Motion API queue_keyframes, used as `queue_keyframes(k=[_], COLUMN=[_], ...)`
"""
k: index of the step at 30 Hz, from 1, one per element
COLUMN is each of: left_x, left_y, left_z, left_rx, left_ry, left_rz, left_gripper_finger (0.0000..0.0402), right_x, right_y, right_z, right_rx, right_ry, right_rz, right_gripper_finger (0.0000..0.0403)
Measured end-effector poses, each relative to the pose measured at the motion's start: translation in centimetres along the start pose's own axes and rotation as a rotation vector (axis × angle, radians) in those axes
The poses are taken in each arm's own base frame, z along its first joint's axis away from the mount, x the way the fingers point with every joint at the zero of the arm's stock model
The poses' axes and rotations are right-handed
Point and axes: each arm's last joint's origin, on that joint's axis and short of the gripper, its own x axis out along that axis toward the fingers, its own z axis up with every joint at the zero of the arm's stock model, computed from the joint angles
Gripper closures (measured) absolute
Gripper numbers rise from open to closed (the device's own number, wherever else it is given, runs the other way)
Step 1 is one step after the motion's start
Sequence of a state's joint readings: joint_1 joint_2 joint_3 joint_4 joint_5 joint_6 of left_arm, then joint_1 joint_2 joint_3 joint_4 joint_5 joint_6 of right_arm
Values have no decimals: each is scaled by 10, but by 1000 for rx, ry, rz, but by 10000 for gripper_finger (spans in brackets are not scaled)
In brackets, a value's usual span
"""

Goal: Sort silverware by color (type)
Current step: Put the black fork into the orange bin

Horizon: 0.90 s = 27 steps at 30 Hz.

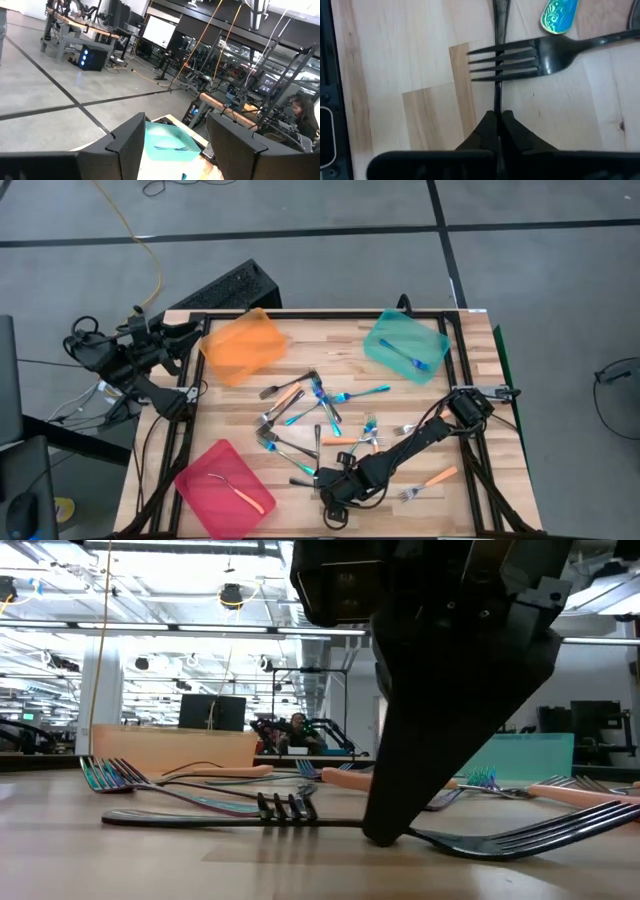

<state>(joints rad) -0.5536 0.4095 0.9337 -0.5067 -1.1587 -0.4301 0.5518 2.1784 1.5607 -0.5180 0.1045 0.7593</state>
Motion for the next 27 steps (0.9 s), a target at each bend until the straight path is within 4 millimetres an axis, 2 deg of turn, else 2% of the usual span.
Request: queue_keyframes(k=[3, 8, 15, 20, 27], left_x=[0, 0, 0, 0, 0], left_y=[0, 0, 0, 0, 0], left_z=[0, 0, 0, 0, 0], left_rx=[0, 0, -1, -20, -23], left_ry=[0, 0, 0, 0, 0], left_rz=[0, -1, 0, 0, 0], left_gripper_finger=[205, 205, 205, 205, 205], right_x=[-5, -24, -41, -49, -55], right_y=[4, 11, 7, -5, -38], right_z=[4, 23, 52, 69, 96], right_rx=[-2, -50, -109, -162, -183], right_ry=[11, -7, -64, -74, -81], right_rz=[13, 30, 32, 9, -45], right_gripper_finger=[380, 380, 375, 375, 373])
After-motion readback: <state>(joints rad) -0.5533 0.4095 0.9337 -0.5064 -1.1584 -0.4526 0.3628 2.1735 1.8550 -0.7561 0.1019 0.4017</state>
